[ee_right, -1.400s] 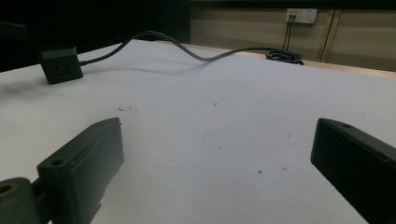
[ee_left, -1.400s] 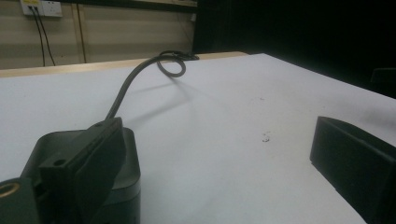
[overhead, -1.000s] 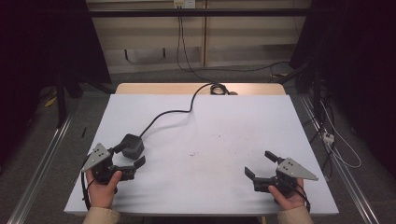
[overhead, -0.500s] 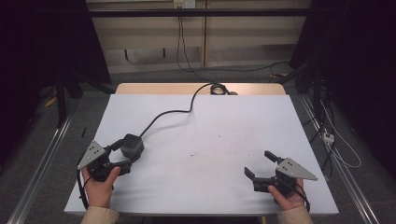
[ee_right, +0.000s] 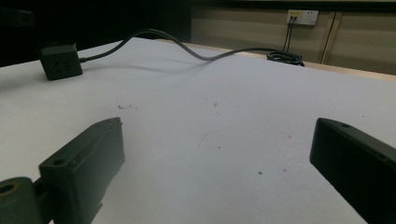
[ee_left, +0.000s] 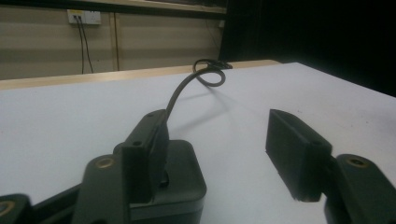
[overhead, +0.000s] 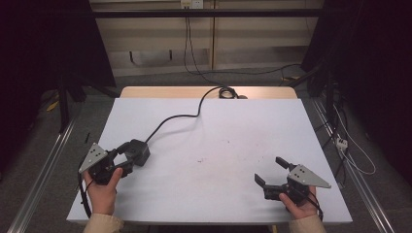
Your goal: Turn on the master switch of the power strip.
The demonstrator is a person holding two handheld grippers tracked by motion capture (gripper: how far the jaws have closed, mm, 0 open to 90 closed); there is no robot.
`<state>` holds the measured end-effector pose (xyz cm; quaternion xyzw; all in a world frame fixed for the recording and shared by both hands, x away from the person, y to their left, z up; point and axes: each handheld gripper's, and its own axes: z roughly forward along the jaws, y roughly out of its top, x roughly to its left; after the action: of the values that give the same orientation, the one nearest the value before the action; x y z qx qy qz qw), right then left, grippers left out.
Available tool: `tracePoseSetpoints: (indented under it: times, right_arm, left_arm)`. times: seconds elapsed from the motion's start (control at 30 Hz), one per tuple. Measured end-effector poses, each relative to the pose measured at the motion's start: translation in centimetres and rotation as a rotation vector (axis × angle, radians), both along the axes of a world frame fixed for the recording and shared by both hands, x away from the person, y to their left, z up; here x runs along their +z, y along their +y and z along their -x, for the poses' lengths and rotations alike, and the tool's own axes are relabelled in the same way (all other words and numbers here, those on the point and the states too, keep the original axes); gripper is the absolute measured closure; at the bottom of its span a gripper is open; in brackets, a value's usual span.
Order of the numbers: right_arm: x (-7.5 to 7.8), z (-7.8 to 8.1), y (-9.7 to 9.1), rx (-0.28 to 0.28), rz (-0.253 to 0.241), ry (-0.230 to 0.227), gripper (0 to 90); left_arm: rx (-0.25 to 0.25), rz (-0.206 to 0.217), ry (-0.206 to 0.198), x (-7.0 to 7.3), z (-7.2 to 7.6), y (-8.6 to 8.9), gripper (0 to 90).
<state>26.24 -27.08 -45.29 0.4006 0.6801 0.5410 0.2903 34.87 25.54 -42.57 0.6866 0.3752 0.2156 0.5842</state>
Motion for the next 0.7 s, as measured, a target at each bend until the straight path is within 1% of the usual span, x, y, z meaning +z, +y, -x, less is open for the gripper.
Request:
tracePoseSetpoints:
  times: [0.2, 0.27, 0.37, 0.53, 0.6, 0.67, 0.7]
  right_arm:
    - [0.01, 0.01, -0.05, -0.001, -0.001, 0.002, 2.8]
    - [0.01, 0.01, -0.03, 0.0, 0.0, 0.001, 2.8]
    - [0.03, 0.04, -0.03, 0.0, 0.0, -0.001, 2.8]
    - [0.05, 0.06, -0.11, -0.004, -0.003, -0.003, 2.8]
    - [0.05, 0.05, -0.1, -0.004, -0.003, -0.004, 2.7]
    - [0.06, 0.06, -0.08, -0.004, -0.002, -0.003, 2.7]
    - [0.06, 0.06, -0.06, -0.004, -0.001, -0.003, 2.7]
  left_arm:
    - [0.002, 0.003, 0.005, 0.05, -0.18, 0.2, 46.2]
    - [-0.003, -0.002, 0.009, 0.02, -0.27, 0.22, 47.6]
    - [-0.006, 0.005, 0.016, 0.01, -0.3, 0.15, 49.5]
    - [-0.015, -0.001, 0.011, 0.06, -0.44, 0.22, 51.9]
    - [-0.02, 0.009, 0.019, 0.06, -0.52, 0.22, 54.2]
    - [-0.025, 0.007, 0.019, 0.1, -0.54, 0.19, 55.7]
    - [-0.028, -0.002, 0.018, 0.13, -0.57, 0.16, 55.7]
